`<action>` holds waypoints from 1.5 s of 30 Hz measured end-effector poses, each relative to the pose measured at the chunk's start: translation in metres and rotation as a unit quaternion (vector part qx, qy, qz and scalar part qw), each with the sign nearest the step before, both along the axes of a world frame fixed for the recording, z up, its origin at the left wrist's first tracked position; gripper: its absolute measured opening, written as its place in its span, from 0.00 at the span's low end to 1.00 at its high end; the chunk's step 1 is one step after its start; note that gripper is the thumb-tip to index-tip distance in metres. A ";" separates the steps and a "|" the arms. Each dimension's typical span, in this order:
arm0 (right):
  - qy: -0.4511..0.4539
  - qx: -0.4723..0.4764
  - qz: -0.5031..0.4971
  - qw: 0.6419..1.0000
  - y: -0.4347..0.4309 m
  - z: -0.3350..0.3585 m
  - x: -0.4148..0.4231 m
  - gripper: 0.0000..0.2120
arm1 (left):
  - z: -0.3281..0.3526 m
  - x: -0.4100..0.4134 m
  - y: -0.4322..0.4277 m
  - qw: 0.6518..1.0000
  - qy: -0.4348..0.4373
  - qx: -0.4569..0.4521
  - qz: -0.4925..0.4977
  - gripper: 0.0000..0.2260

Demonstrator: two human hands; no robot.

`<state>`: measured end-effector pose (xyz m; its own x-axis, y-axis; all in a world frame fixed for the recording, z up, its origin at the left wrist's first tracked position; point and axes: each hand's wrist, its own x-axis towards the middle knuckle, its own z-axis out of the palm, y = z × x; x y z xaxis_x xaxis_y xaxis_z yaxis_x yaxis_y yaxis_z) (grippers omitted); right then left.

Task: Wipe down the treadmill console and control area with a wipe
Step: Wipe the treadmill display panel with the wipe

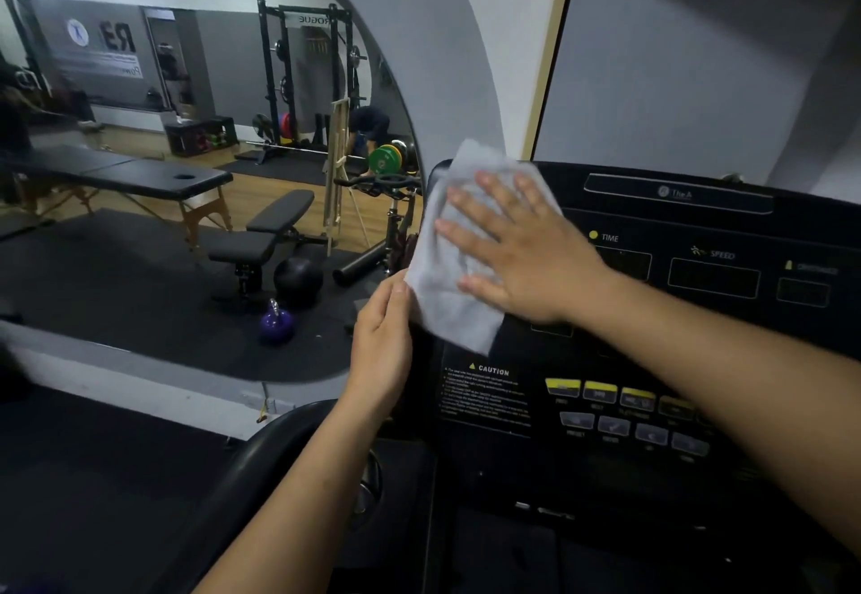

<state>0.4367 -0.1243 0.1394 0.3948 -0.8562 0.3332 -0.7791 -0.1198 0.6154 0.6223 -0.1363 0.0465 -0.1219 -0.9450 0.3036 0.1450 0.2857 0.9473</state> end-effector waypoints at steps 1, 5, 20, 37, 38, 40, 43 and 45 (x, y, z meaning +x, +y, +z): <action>-0.007 -0.015 -0.022 1.000 -0.005 0.009 0.002 0.32 | 0.001 0.001 0.001 1.000 0.000 -0.001 -0.002 0.13; -0.046 -0.042 -0.039 0.997 -0.009 -0.007 0.024 0.31 | 0.005 0.005 0.004 0.998 0.047 0.036 -0.014 0.17; -0.002 0.006 -0.002 1.000 0.014 -0.001 -0.016 0.32 | 0.006 -0.006 -0.006 1.000 -0.015 0.011 0.009 0.17; 0.014 0.066 0.133 0.989 0.058 -0.090 0.001 0.26 | 0.005 -0.019 -0.006 0.997 0.038 0.047 0.042 0.12; 0.004 0.050 0.115 0.992 0.051 -0.075 -0.007 0.28 | 0.006 -0.020 -0.006 0.998 0.025 0.042 0.043 0.11; -0.029 0.005 0.053 0.998 0.034 -0.038 -0.019 0.31 | 0.010 -0.023 -0.007 0.998 -0.015 0.027 0.051 0.09; -0.051 -0.048 -0.051 0.996 0.009 0.007 -0.022 0.33 | 0.027 -0.031 -0.009 0.994 -0.075 -0.018 0.073 0.13; -0.091 -0.075 -0.082 0.990 -0.004 0.023 -0.011 0.33 | 0.040 -0.039 -0.013 0.988 -0.109 -0.043 0.099 0.15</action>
<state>0.4259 -0.1288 0.1628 0.1753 -0.8396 0.5142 -0.8805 0.1000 0.4635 0.5835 -0.1491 0.0863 -0.0091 -0.9288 0.3705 -0.1264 0.3687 0.9209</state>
